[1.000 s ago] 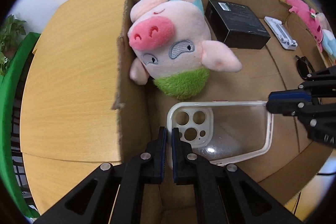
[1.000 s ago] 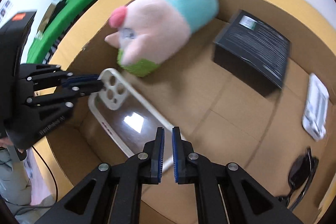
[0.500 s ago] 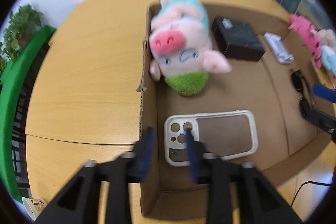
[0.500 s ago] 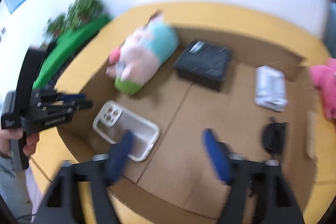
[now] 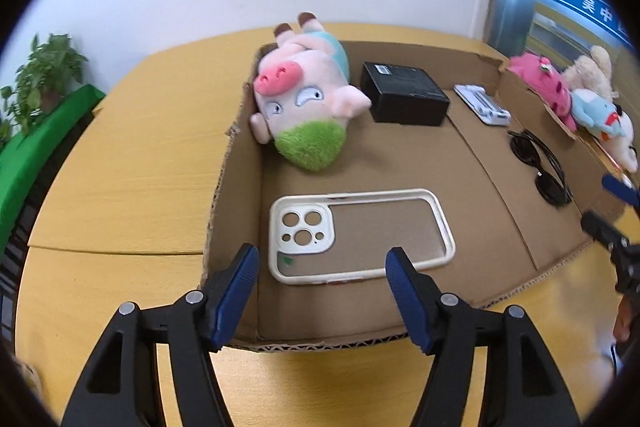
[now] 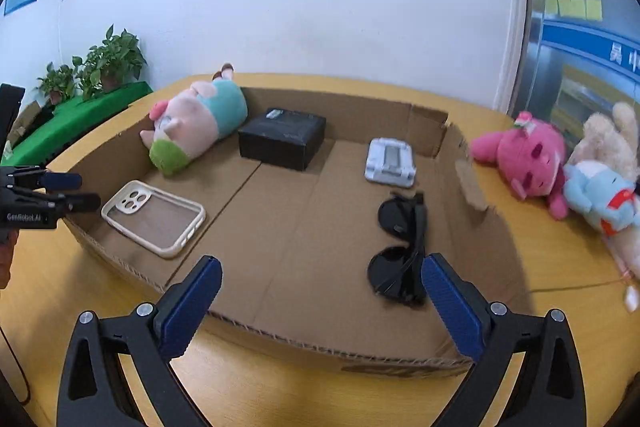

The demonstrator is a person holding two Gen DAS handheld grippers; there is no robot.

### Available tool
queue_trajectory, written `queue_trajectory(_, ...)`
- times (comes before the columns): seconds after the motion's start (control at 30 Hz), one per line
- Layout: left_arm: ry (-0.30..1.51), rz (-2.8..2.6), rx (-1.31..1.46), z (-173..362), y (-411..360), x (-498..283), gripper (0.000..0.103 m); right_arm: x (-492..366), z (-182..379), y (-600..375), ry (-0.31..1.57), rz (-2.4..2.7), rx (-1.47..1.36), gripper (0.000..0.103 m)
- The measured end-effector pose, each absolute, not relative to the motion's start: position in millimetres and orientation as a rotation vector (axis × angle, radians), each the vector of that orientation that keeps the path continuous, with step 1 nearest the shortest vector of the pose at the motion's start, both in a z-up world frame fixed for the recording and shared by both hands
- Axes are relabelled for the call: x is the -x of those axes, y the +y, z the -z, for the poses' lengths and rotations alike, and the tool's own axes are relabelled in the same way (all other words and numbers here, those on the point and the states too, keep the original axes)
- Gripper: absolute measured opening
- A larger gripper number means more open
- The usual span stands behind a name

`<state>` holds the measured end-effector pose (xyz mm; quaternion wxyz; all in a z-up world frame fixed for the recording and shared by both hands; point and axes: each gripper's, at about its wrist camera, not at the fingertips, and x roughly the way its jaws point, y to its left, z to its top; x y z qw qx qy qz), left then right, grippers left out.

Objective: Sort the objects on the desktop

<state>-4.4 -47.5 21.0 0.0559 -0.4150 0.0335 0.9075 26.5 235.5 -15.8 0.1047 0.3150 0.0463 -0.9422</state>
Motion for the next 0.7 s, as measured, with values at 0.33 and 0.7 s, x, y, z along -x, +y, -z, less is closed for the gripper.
queue_trajectory(0.33, 0.105, -2.91, 1.129, -19, -39, -8, 0.069, -29, 31, 253, -0.018, 2.79, -0.846, 0.103)
queue_trajectory(0.7, 0.129, -3.117, 0.845, -8, -21, -17, 0.085, -38, 35, 245, -0.032, 2.891, -0.825, 0.103)
